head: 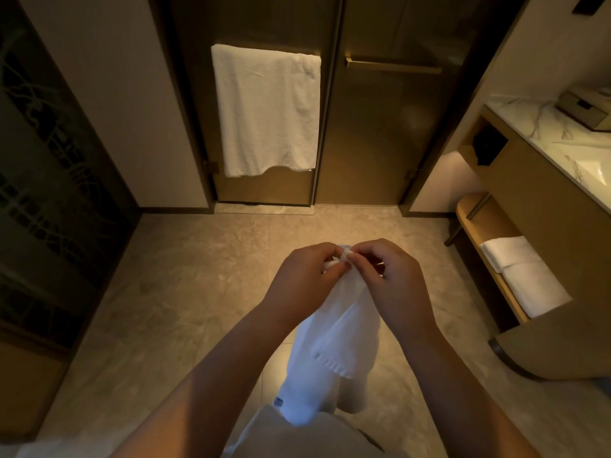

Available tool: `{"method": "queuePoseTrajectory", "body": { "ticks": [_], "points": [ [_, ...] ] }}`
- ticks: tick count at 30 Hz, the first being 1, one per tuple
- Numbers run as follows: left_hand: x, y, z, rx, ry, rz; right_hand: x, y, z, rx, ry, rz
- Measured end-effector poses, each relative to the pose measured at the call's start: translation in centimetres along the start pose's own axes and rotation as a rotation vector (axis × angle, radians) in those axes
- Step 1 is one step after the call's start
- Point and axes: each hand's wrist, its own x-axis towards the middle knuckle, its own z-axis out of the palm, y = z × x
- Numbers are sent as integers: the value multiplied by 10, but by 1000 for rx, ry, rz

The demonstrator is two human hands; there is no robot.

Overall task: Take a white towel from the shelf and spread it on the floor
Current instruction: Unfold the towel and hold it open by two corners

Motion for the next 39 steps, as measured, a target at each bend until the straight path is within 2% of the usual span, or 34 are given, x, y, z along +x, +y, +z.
{"method": "queuePoseTrajectory", "body": {
  "ticks": [5,12,18,24,30,39],
  "points": [
    [2,4,1,1,57,-4,-2,-2,0,54,53,52],
    [7,4,-9,15,132,-2,-14,16,0,-81,76,169],
    [11,-4,-20,17,202,-18,-25,41,3,-212,-20,280],
    [15,-10,-38,58,278,-19,-29,65,-4,-264,-35,347],
    [18,-18,-47,-66,295,-120,-31,81,-14,-271,-7,388],
    [18,-20,-43,84,212,-96,-27,81,-5,-139,124,369]
  ]
}}
